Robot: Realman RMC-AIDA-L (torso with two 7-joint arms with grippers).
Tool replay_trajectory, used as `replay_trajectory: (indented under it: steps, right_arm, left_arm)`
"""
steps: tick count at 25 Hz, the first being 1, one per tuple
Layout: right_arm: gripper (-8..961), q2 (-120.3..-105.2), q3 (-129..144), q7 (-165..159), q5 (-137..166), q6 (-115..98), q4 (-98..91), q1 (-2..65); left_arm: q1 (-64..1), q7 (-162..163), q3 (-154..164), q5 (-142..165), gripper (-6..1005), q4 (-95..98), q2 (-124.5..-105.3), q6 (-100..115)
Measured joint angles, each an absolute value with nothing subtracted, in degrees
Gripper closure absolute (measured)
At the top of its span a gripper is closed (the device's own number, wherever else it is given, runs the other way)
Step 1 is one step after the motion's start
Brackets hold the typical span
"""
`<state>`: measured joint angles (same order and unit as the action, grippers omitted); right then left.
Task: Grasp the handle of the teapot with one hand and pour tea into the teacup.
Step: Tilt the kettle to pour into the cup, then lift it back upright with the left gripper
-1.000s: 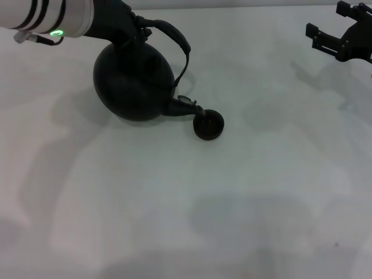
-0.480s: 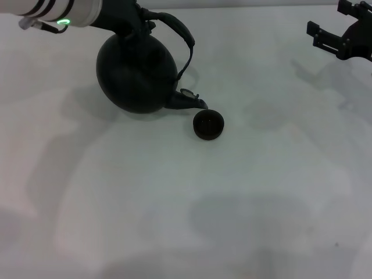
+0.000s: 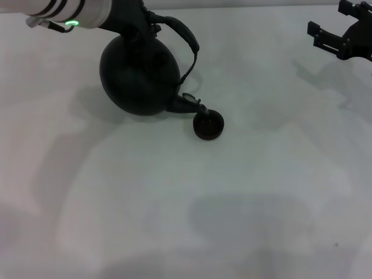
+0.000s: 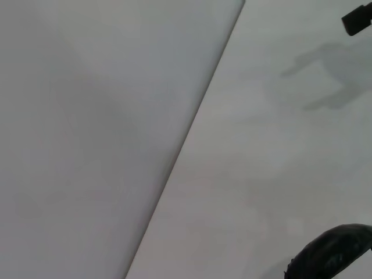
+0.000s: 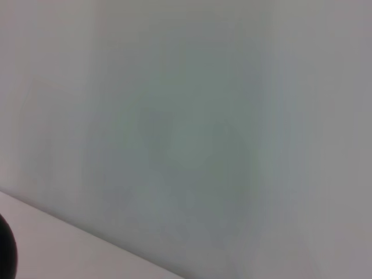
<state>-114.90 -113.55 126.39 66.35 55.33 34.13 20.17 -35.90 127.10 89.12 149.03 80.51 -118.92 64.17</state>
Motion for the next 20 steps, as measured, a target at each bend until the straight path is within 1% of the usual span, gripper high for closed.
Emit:
replay_trajectory:
  steps: [20]
  right_arm:
    - [98, -114.96, -113.5, 126.4, 66.0, 54.9, 34.1, 20.4]
  left_arm:
    - [-37.6, 127.0, 90.8, 152.1, 846, 81.2, -118.81, 65.0]
